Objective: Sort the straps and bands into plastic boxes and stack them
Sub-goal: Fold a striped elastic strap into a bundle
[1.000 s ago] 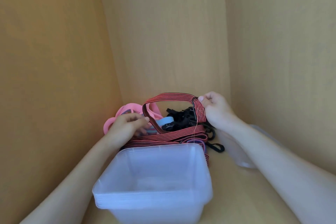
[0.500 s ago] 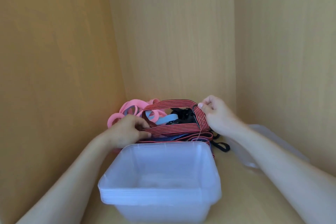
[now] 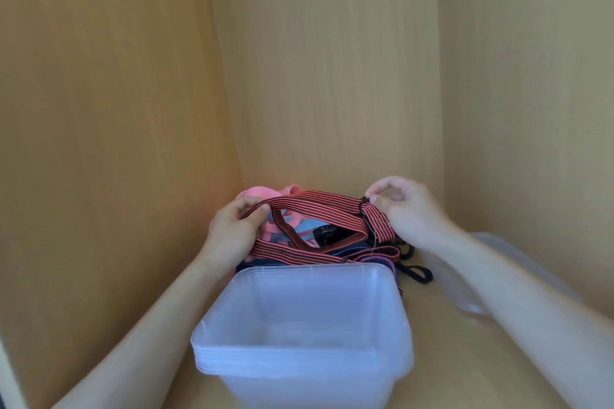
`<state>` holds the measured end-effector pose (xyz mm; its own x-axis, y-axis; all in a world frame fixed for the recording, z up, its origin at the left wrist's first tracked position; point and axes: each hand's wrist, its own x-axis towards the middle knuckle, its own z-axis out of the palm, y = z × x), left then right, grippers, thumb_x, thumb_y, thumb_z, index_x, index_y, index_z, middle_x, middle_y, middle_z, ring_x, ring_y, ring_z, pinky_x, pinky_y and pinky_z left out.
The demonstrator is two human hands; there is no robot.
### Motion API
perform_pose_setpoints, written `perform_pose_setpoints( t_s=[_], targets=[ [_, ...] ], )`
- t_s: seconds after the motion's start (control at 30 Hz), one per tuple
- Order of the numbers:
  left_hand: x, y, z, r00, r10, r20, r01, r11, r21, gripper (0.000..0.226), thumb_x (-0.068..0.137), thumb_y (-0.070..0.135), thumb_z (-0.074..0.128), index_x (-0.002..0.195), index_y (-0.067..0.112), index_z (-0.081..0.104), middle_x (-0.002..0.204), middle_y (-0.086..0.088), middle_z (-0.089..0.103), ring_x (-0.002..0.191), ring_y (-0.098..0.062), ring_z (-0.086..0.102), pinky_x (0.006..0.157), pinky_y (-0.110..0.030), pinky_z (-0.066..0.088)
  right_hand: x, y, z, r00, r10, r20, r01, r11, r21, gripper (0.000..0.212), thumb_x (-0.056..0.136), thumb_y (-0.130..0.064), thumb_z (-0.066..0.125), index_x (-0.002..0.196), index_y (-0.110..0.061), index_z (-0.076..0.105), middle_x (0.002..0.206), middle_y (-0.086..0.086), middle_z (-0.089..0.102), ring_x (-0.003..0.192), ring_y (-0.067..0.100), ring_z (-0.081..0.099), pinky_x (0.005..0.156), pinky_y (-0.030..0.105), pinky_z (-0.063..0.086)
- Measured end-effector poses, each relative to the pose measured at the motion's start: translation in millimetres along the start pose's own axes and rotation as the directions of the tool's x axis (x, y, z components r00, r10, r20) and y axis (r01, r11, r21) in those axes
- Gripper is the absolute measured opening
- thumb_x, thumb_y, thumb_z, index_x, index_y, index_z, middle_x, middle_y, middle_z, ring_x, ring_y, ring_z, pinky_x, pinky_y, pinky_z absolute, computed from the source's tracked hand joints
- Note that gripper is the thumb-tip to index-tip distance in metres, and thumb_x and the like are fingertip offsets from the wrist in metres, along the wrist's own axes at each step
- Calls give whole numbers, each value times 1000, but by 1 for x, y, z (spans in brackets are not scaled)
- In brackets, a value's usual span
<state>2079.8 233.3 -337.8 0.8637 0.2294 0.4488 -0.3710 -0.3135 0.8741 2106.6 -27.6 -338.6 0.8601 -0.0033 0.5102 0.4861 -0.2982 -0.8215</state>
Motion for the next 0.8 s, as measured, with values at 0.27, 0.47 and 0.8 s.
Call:
perform_pose_setpoints(
  t_s=[0.27, 0.47, 0.8],
  targets=[
    [-6, 12, 6, 960, -226, 163, 275, 863, -424, 21, 102, 22, 57, 108, 2, 61, 72, -9, 64, 43, -13, 56, 36, -19, 46, -7, -1, 7, 963, -19, 268, 39, 997, -72, 35, 99, -12, 58, 77, -33, 77, 78, -13, 75, 73, 15, 71, 69, 25, 54],
    [-11, 18, 5, 958, -187, 216, 280, 760, -586, 45, 98, 7, 57, 141, -5, 49, 137, -26, 59, 120, -32, 63, 78, -27, 62, -13, -1, 11, 886, 3, 463, 94, 978, -186, 31, 72, -56, 80, 91, -32, 77, 92, -13, 76, 82, -1, 68, 82, 24, 52],
    [-10, 16, 4, 959, -142, 245, 264, 763, -590, 40, 96, -8, 51, 135, -1, 55, 133, -23, 63, 121, -29, 65, 100, -34, 52, -12, -5, 14, 892, 33, 450, 17, 994, -108, 27, 77, -4, 83, 92, -24, 73, 90, -9, 78, 72, -1, 71, 71, 18, 52]
  ],
)
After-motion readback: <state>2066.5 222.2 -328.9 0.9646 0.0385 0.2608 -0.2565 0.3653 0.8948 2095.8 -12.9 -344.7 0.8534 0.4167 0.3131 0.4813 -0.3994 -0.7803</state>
